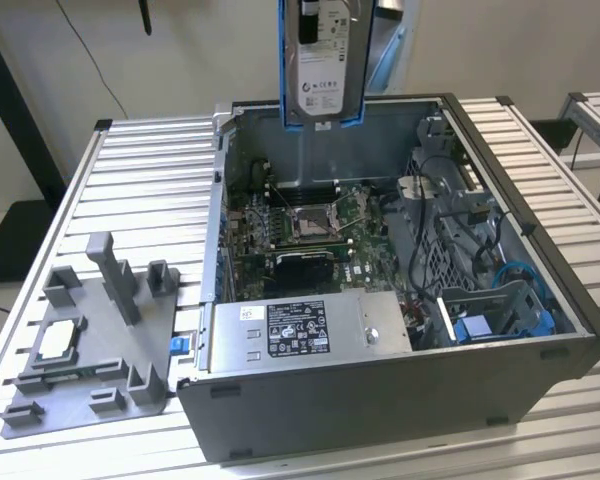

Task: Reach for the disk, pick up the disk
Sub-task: 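Pick up the disk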

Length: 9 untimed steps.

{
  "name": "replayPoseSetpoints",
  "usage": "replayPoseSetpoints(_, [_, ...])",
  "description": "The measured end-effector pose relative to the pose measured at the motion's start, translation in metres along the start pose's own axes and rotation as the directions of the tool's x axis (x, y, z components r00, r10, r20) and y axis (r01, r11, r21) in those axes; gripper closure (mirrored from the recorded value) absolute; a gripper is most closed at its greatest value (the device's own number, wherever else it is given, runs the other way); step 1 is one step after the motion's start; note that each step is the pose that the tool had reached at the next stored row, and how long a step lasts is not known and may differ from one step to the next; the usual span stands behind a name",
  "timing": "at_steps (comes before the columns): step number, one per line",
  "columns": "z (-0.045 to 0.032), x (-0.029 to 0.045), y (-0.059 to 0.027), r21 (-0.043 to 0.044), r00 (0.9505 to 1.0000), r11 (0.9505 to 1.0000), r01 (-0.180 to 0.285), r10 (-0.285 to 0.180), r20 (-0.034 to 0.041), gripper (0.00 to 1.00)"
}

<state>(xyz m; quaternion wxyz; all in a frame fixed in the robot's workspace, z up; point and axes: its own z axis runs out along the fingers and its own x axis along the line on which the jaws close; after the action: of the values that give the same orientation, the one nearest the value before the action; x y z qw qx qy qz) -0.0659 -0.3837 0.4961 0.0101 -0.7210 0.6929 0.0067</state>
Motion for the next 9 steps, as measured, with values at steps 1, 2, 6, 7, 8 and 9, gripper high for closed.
replayPoseSetpoints(1, [0.0000,0.0002,-0.0046,-0.0001,1.0000,1.0000,0.000,0.000,0.0000,1.00])
replayPoseSetpoints(2, [0.0001,0.0004,-0.0093,-0.0001,1.0000,1.0000,0.000,0.000,0.0000,1.00])
replayPoseSetpoints(6, [0.0004,0.0011,-0.0269,0.0000,1.0000,1.0000,0.000,0.000,0.0000,1.00])
replayPoseSetpoints(7, [0.0005,0.0013,-0.0314,-0.0001,1.0000,1.0000,0.000,0.000,0.0000,1.00])
replayPoseSetpoints(8, [0.0005,0.0014,-0.0362,-0.0001,1.0000,1.0000,0.000,0.000,-0.0001,1.00])
replayPoseSetpoints(9, [0.0006,0.0016,-0.0404,-0.0001,1.0000,1.0000,0.000,0.000,0.0000,1.00])
